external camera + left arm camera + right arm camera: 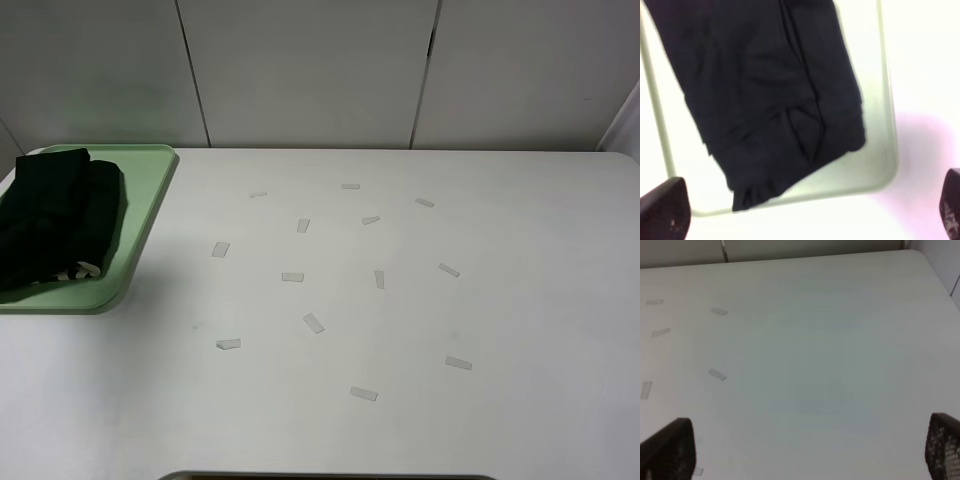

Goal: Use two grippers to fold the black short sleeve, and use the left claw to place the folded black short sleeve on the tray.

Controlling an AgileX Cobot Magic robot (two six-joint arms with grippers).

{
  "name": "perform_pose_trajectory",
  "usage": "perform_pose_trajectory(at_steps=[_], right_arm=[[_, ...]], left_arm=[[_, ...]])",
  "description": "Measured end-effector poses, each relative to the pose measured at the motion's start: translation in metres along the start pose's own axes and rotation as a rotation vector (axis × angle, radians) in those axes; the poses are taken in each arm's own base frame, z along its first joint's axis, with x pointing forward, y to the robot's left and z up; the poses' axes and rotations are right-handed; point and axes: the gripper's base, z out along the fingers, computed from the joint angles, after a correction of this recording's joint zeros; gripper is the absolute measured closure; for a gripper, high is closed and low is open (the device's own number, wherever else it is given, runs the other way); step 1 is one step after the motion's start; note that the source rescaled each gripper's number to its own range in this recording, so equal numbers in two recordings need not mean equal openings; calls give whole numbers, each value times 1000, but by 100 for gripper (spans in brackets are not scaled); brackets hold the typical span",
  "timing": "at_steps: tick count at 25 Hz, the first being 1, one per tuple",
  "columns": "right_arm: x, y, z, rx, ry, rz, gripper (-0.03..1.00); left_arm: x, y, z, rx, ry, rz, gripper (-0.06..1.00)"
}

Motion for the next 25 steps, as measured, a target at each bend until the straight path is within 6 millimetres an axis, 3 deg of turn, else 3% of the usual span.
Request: perform_pose_trajectory(at_steps=[9, 19, 25], right_arm=[[0, 0, 0, 0, 0, 0, -3], [0, 0, 0, 0, 0, 0, -3], [0, 0, 0, 0, 0, 0, -3]], left_arm=[[69, -41, -74, -69, -150, 29, -5], [155, -83, -114, -133, -309, 61, -5], [202, -104, -126, -173, -413, 81, -5]])
